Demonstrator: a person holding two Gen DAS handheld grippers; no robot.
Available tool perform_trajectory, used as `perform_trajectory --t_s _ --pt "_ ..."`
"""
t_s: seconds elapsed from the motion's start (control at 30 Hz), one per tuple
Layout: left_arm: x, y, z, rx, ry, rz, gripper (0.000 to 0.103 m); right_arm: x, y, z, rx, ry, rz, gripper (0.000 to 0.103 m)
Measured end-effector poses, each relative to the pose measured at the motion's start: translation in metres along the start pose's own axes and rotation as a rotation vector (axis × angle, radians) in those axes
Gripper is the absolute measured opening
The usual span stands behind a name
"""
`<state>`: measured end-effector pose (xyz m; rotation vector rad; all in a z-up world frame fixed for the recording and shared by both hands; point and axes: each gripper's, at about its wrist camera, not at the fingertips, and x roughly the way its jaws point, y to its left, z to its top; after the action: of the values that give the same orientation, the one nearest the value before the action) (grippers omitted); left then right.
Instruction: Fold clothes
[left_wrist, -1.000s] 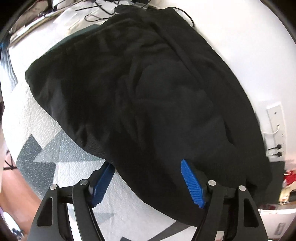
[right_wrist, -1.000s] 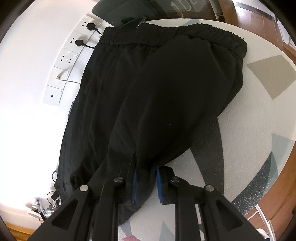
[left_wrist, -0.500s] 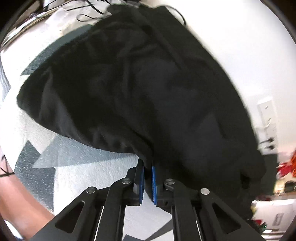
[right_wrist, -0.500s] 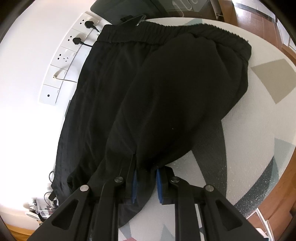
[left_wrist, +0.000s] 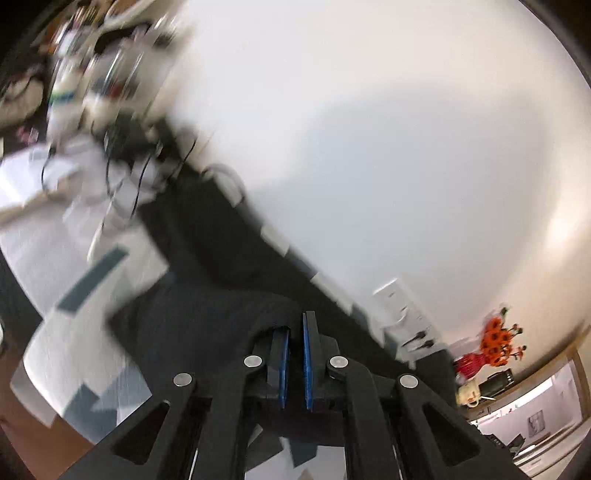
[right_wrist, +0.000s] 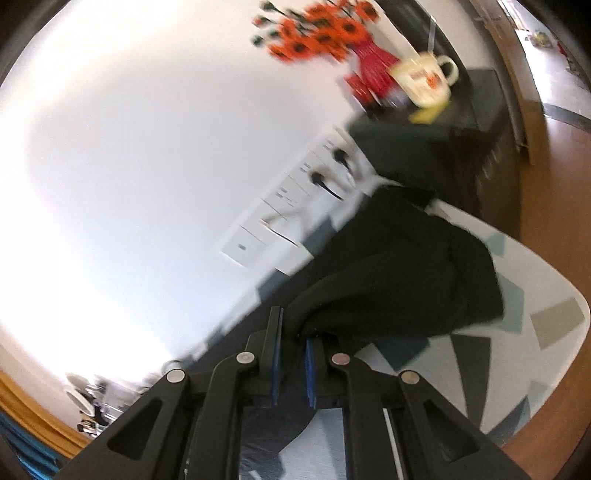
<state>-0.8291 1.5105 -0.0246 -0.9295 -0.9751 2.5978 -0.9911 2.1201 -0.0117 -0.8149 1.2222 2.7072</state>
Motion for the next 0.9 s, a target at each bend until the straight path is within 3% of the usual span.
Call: perform_trajectory --t_s 0.2,0.37,0.5,0.63,0.77,0.9 --pt "-0.052 -0.004 -0.005 0.092 -0.050 -0.023 0.006 -0.021 0.024 -0.004 -0.049 -0.050 0.034 0.010" --pt "-0.083 0.008 -0.021 0.100 0.013 -0.072 0.006 -0.041 0.002 -0.039 -0.002 -0.007 -0.045 0.009" --pt "-0.089 -0.013 -0.013 0.217 -0.018 -0.099 0.006 -0.047 -0.011 -0.055 0.036 0.003 -0.088 0.009" --pt "-0.063 -0.038 0.014 0.237 -0.051 -0.114 0.006 -0.034 -0.002 -0.049 -0.011 0.002 -0.107 0.009" --pt "-0.012 -0.063 0.049 0.230 -0.097 -0.110 0.006 0.001 0.004 -0.020 -0.030 0.015 -0.042 0.009" --pt "0.042 -0.096 0.076 0.314 -0.162 -0.130 0.006 0.044 0.012 0.009 -0.091 0.004 -0.020 0.009"
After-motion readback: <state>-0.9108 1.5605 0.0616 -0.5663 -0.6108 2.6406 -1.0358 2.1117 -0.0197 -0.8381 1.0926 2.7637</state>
